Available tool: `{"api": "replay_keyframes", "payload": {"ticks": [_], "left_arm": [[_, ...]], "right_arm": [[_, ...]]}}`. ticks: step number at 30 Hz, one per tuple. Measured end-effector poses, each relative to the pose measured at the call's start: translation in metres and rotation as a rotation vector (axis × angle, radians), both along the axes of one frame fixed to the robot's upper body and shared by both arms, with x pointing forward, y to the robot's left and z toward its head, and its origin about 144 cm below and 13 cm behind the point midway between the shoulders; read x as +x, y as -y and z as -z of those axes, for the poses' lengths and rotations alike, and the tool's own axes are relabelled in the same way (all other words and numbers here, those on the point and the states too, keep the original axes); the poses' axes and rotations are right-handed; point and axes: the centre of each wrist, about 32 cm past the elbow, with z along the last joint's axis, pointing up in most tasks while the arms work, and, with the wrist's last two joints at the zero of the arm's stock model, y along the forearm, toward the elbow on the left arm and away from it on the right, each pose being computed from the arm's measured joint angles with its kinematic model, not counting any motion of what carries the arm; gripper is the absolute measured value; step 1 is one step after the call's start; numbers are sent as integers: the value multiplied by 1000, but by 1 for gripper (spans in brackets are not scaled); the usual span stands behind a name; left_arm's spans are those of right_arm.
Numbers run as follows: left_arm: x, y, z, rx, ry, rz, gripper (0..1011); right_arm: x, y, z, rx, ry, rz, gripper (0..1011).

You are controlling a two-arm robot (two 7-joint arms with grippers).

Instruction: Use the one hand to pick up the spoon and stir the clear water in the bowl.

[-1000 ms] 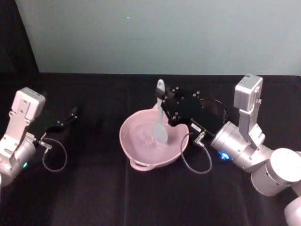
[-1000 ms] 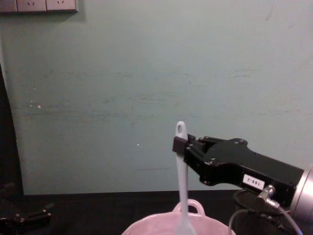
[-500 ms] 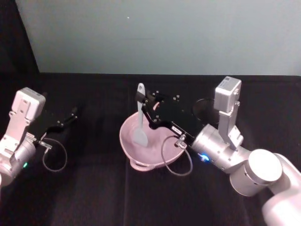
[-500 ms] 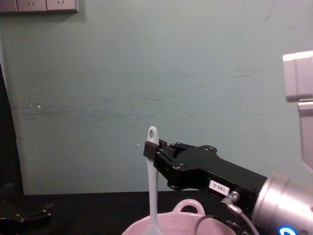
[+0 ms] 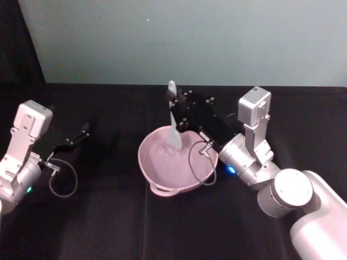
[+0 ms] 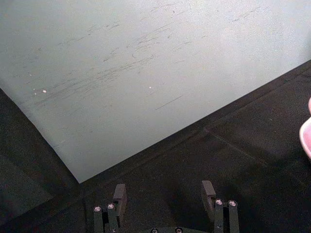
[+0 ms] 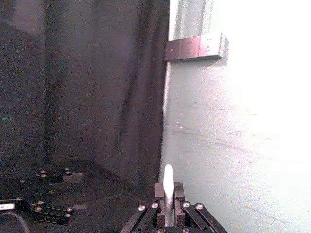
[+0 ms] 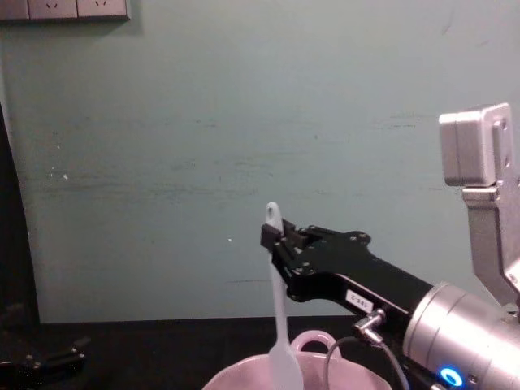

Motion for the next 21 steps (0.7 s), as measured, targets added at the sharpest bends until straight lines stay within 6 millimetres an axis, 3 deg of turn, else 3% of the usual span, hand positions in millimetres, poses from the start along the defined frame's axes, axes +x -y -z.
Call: {"api": "replay_keyframes", "payload": {"ticks": [9,21], "left_arm": [[0,0,0,0,0,0,1011],[0,0,0,0,0,0,1011]], "right_arm": [[-10,20,-7,-17,15,49,114],[-26,43,-34,57,-118,21,114]]}}
